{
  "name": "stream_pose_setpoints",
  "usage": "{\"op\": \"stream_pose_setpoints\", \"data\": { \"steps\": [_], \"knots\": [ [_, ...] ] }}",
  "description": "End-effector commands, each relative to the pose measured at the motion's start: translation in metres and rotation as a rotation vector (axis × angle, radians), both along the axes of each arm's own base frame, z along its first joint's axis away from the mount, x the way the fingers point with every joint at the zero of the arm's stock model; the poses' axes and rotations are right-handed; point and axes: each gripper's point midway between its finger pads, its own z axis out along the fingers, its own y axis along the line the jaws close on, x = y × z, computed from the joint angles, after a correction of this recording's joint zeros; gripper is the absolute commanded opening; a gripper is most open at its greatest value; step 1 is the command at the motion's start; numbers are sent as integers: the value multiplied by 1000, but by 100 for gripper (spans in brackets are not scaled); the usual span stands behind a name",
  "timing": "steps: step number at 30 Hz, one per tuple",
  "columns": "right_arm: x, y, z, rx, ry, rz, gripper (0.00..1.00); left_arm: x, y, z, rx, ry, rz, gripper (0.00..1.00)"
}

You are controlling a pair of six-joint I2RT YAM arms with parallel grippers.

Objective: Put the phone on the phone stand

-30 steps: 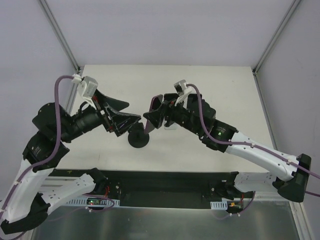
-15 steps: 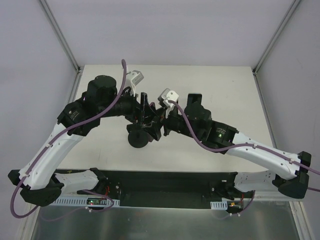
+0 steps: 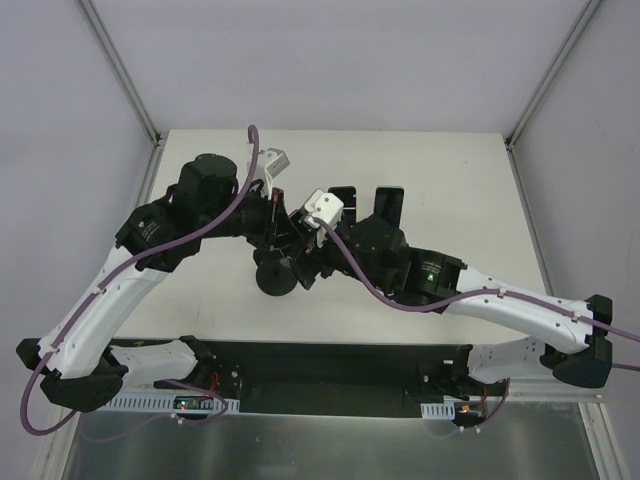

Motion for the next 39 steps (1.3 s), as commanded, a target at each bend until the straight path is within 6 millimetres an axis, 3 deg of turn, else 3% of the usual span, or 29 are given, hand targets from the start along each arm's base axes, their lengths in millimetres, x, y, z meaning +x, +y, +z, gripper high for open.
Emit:
{"op": "stream_pose_setpoints", "data": {
  "steps": [1, 2, 3, 5, 6, 8, 12, 16, 17, 19, 20, 22, 24, 26, 33, 39],
  "knots": [
    [3, -24, 6, -6, -33, -62, 96, 16, 34, 4, 80, -142, 146, 0],
    [5, -36, 4, -2, -38, -96, 96, 21, 43, 6, 97, -172, 194, 0],
    [11, -47, -18, -51, -38, -150, 96, 25, 52, 5, 119, -200, 234, 0],
    [15, -62, -24, -53, -40, -198, 96, 34, 79, 13, 156, -278, 362, 0],
    [17, -69, -37, -63, -20, -238, 96, 34, 90, 18, 160, -314, 400, 0],
    [19, -75, -43, -42, 18, -264, 96, 38, 105, 25, 164, -363, 468, 0],
    [16, -53, -61, -25, 144, -222, 96, 27, 127, 37, 126, -439, 521, 0],
    [20, -21, -77, -44, 302, -200, 97, 13, 133, 44, 77, -483, 497, 0],
    [31, -9, -82, -45, 350, -216, 95, 12, 134, 43, 75, -486, 496, 0],
    [34, 6, -105, -91, 450, -215, 83, 8, 139, 42, 74, -496, 499, 0],
    [38, 15, -94, -74, 454, -202, 79, 7, 140, 37, 80, -492, 496, 0],
    [37, 27, -109, -134, 470, -199, 72, 4, 142, 35, 73, -493, 500, 0],
    [42, 33, -108, -150, 451, -221, 72, 3, 143, 30, 80, -489, 500, 0],
    [43, 36, -122, -188, 472, -247, 69, 3, 142, 26, 83, -483, 495, 0],
    [53, 32, -130, -214, 452, -311, 48, 4, 137, 17, 101, -472, 465, 0],
    [54, 31, -131, -243, 427, -286, 45, 4, 134, 7, 106, -447, 461, 0]
  ]
}}
